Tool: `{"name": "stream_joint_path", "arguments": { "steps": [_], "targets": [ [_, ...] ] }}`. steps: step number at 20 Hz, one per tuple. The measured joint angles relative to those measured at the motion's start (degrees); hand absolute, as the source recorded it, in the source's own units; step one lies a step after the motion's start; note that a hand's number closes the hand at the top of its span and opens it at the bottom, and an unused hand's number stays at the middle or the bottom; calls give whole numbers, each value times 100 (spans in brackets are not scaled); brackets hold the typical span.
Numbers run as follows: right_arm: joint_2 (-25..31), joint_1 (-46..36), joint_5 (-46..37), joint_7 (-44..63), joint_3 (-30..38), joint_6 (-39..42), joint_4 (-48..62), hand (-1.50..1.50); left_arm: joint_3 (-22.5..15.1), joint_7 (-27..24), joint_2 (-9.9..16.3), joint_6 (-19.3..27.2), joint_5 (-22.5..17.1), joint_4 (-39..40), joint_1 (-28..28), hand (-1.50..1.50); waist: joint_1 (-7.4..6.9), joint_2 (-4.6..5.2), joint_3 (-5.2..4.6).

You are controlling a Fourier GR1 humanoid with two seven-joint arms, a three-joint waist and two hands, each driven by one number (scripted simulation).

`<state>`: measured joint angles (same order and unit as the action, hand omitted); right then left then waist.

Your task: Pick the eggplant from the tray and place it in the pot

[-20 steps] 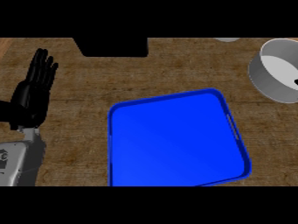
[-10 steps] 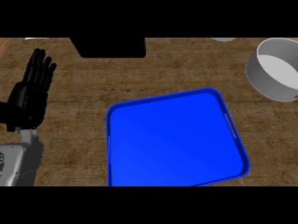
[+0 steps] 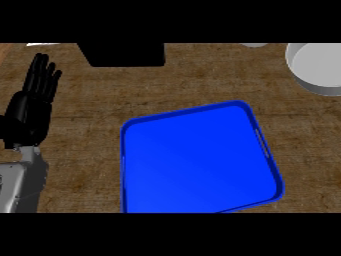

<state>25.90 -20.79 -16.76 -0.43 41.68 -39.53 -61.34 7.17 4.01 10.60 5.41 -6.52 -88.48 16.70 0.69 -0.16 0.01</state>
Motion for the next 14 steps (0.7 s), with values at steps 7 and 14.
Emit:
{"name": "stream_joint_path", "arguments": {
  "steps": [7, 14],
  "targets": [
    [-238, 1377, 750, -181, 444, 436, -1307, -150, -17, -173, -79, -18, 46, 12, -162, 0, 3, 1, -2],
    [-337, 2197, 1431, -571, 880, 890, -1715, -150, 71, -49, 6, -88, 11, -47, -122, 0, -23, 7, -3]
  ]
}}
